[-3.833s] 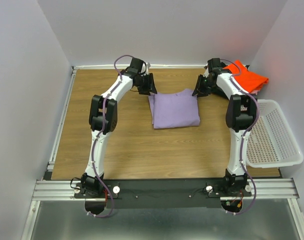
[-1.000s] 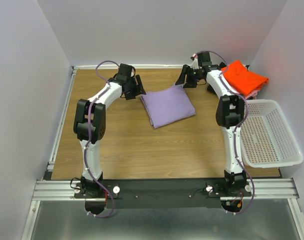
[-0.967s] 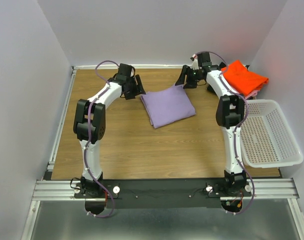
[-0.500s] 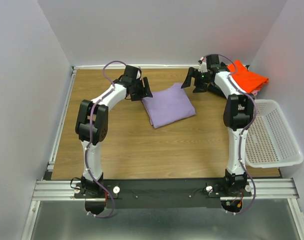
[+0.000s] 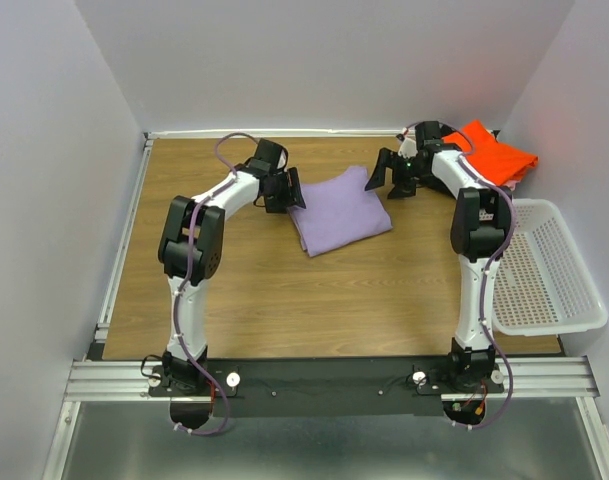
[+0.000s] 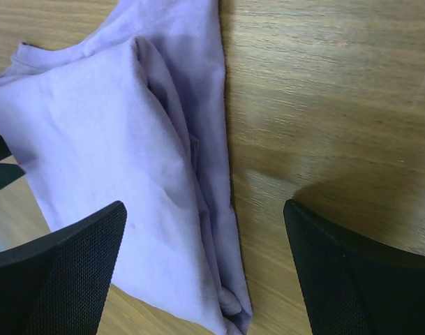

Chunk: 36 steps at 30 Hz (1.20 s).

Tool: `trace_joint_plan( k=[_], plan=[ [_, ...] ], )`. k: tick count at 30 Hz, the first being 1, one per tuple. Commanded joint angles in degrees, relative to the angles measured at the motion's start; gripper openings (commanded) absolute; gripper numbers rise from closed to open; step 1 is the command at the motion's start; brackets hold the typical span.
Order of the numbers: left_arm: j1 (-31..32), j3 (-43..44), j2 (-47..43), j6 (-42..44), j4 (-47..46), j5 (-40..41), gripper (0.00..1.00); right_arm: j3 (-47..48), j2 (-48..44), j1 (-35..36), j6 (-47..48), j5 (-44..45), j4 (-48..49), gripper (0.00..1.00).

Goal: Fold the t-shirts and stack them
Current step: Neatly place the folded tshirt to the corner

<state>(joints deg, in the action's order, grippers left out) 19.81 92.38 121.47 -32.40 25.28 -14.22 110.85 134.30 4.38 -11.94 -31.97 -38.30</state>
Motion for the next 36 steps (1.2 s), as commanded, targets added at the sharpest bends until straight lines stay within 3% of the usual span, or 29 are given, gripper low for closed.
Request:
trace_joint_plan(
  k=[1,12,23,30,32,33,36],
  plan=[
    [0.8,-0.3,2.3,1.4,0.6,0.1,0.68,-0.4,0.4,-0.2,1.3,-4.0,2.3,1.0],
    [2.0,2.2,7.4,2.7,0.3,-3.6,0.46,-5.3,2.6,1.0,0.7,-10.0,4.8,0.94],
    [3.0,3.9,9.4,3.0,0.3,-5.7,0.45,-4.9,6.8,4.3,0.3,-9.6,5.3,0.8],
    [3.7,4.6,10.3,3.0,-0.7,-7.3,0.46,-6.0,6.2,5.2,0.3,-7.2,5.3,0.53],
    [3.7,4.7,10.2,2.9,-1.1,-7.8,0.49,-5.9,5.8,5.1,-0.1,-6.9,5.3,0.39],
    [3.8,5.1,10.2,2.7,-1.4,-8.0,0.51,-5.6,5.5,5.1,-0.3,-6.4,5.3,0.25],
    [3.7,6.7,10.1,2.8,-0.8,-8.1,0.6,-4.3,4.6,5.2,-1.1,-5.0,5.2,0.04]
  ],
)
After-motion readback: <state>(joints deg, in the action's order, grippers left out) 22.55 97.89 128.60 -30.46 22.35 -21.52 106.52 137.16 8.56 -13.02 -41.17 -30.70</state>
